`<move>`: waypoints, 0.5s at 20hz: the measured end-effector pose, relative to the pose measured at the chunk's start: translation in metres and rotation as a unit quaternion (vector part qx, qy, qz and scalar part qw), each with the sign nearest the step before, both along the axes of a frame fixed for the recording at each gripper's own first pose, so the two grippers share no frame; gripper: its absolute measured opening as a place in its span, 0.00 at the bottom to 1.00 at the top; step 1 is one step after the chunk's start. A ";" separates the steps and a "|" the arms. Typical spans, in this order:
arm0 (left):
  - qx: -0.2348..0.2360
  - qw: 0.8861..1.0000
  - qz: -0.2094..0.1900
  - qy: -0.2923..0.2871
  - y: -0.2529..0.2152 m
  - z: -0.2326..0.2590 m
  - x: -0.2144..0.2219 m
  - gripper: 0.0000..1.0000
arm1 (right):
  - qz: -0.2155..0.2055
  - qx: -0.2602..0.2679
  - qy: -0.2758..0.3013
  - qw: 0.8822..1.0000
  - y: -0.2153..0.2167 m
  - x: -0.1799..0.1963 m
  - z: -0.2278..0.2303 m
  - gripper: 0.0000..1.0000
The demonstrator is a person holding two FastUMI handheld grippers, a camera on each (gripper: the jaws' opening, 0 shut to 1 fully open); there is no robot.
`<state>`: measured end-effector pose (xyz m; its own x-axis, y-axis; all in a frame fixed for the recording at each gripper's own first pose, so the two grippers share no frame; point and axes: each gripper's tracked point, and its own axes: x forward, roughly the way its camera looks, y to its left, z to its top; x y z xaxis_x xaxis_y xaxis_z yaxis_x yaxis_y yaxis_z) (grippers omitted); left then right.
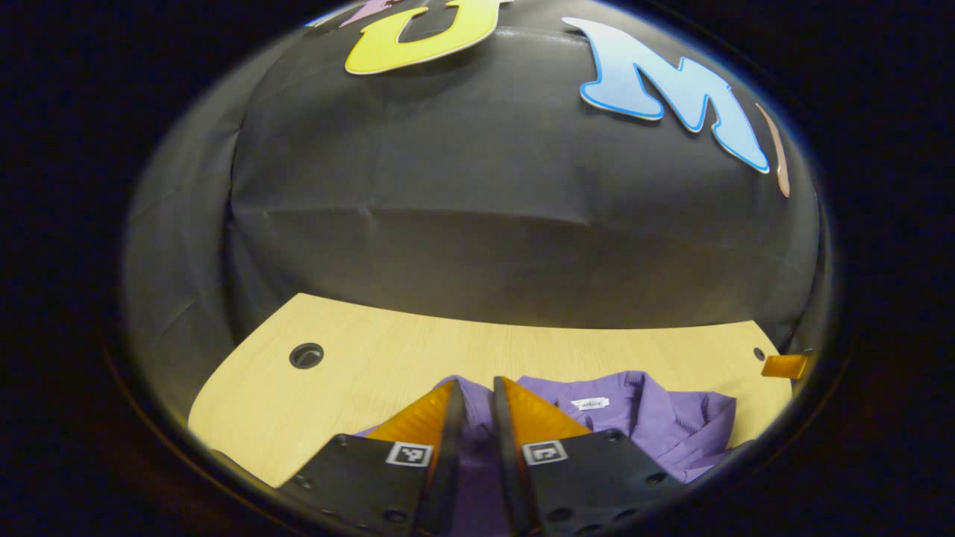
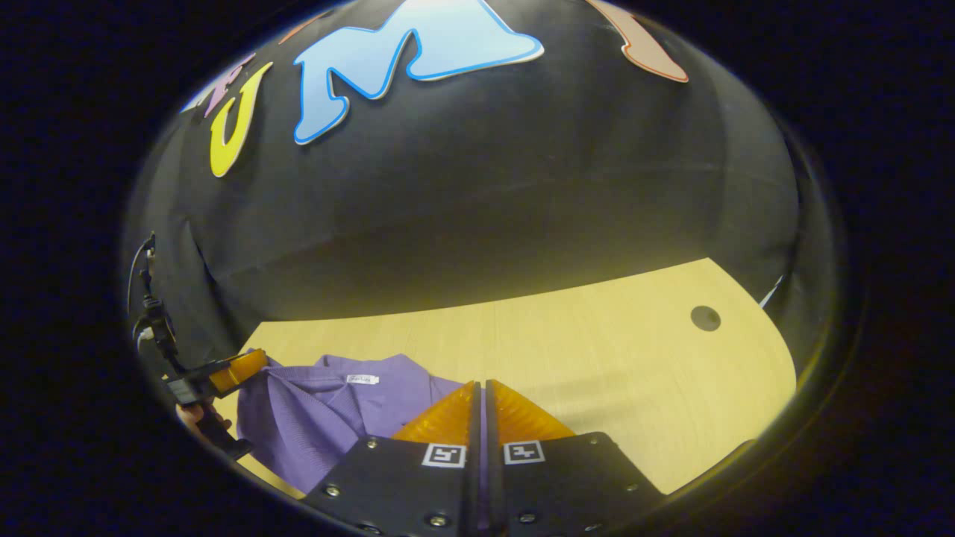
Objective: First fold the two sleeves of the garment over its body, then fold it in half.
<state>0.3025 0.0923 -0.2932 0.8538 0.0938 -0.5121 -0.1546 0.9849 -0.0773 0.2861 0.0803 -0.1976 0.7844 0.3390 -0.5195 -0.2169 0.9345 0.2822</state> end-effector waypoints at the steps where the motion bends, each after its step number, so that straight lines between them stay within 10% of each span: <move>1: -0.002 1.000 -0.001 -0.001 -0.003 0.002 -0.003 0.46 | 0.004 -0.003 -0.006 1.000 0.001 -0.003 0.005 0.14; 4: 0.012 1.000 -0.006 -0.015 -0.004 0.023 -0.016 0.84 | 0.004 -0.022 -0.034 0.999 -0.001 -0.012 0.025 0.42; 8: 0.016 0.999 -0.019 -0.041 -0.008 0.059 -0.038 0.97 | -0.005 -0.046 -0.079 0.996 -0.001 -0.034 0.065 0.90; 10: 0.012 0.998 -0.025 -0.056 -0.010 0.080 -0.054 0.97 | -0.011 -0.053 -0.100 0.993 0.000 -0.051 0.088 0.93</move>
<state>0.2488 0.0828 -0.2134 0.9095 0.0598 -0.4113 -0.0960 0.9930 -0.0680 0.2348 0.0803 -0.1100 0.8825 0.2718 -0.3839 -0.2378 0.9620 0.1344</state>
